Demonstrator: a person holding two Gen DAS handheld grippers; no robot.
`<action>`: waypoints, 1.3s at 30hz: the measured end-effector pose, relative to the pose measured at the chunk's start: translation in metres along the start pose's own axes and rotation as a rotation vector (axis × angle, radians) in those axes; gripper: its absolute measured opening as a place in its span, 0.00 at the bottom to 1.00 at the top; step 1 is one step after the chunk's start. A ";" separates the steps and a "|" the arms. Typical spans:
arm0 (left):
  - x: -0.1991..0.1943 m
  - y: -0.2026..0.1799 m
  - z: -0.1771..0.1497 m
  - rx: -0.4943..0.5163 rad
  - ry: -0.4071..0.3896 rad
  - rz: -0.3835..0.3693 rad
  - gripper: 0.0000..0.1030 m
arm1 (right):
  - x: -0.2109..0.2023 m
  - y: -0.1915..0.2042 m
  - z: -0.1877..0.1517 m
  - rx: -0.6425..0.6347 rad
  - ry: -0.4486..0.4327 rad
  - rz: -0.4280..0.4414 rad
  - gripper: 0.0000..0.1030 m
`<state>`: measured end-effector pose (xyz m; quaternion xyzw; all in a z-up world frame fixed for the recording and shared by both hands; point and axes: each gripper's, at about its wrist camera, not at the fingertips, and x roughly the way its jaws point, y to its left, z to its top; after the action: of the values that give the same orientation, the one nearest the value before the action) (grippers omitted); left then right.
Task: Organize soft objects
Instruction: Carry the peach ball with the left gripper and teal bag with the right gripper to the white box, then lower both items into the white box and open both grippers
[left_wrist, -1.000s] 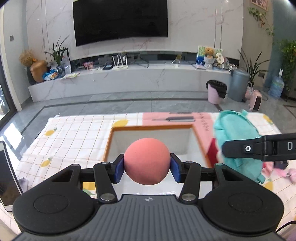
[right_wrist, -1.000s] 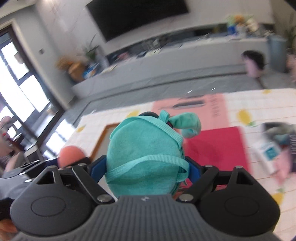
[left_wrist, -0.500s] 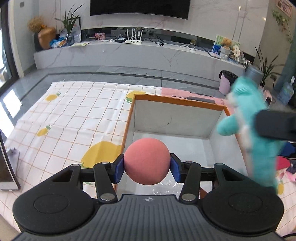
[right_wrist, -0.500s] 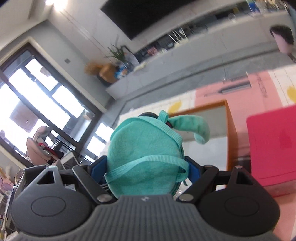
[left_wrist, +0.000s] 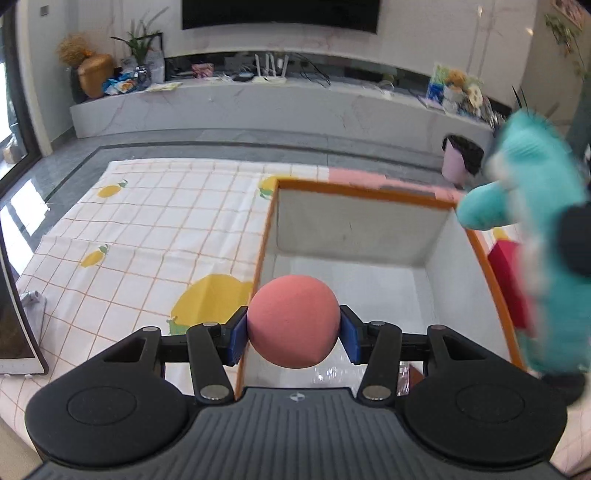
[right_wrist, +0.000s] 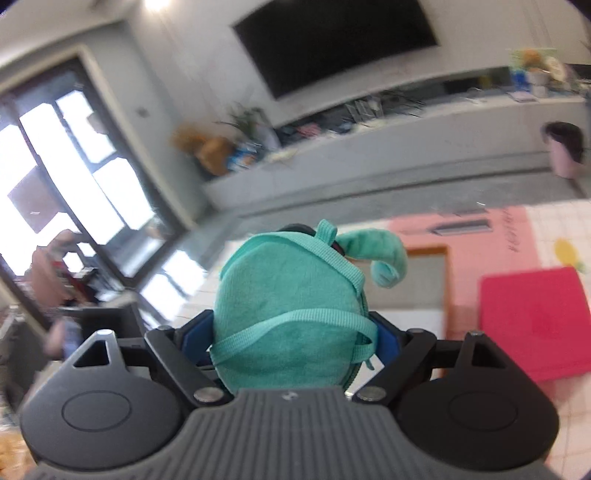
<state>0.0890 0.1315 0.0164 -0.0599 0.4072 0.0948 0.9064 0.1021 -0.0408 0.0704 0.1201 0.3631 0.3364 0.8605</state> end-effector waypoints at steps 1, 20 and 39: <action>-0.001 -0.005 -0.003 0.033 -0.008 0.011 0.56 | 0.009 -0.004 -0.004 -0.001 0.027 -0.018 0.82; 0.036 -0.056 -0.045 0.335 0.147 0.156 0.57 | 0.051 -0.029 -0.029 -0.046 0.165 -0.203 0.81; 0.015 -0.053 -0.053 0.340 0.045 0.071 0.78 | 0.055 -0.028 -0.030 -0.056 0.185 -0.194 0.81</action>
<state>0.0720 0.0722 -0.0283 0.1068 0.4395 0.0551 0.8902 0.1232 -0.0266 0.0068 0.0286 0.4414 0.2711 0.8549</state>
